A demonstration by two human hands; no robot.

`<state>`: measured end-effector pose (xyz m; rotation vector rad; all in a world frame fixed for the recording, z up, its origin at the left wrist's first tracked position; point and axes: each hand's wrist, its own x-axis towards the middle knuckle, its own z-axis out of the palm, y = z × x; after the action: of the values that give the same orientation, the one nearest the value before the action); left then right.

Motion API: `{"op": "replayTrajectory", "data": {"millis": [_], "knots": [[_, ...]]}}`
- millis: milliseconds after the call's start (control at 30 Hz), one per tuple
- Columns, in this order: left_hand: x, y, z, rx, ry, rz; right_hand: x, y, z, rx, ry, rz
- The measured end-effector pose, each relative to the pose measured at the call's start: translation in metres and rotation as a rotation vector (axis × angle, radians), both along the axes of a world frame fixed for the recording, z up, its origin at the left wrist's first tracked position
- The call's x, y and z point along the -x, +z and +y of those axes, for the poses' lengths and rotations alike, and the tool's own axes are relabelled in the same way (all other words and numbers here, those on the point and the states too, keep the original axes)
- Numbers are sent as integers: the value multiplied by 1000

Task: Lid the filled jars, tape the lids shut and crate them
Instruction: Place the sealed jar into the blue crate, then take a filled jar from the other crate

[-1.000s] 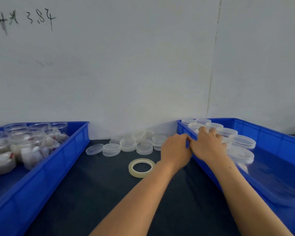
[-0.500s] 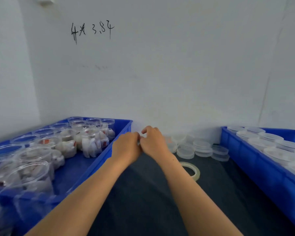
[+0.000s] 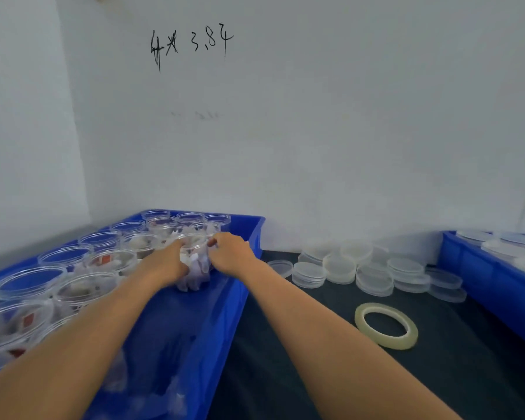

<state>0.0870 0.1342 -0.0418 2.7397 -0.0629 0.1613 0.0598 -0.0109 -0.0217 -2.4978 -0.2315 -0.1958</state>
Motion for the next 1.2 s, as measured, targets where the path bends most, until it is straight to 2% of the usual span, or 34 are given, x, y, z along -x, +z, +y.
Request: {"op": "replayTrajectory", "data": {"millis": [333,467,600,767,1067,1200], "knots": [[-52,-13,2,158,-10,41,-73,-8,28,311,59,145],[-49,-12,-1,179,-4,6,-76,-18,30,250,45,81],[-41,-13,-2,122,-25,-68,-69,-25,29,314,62,-36],[-27,1,-5,206,-39,-144,-54,-15,16,312,24,-155],[25,88,-77,332,-203,-349,7,56,-63,-95,-43,-398],[47,88,-135,340,-279,-336,45,61,-119,-221,-112,-442]]}}
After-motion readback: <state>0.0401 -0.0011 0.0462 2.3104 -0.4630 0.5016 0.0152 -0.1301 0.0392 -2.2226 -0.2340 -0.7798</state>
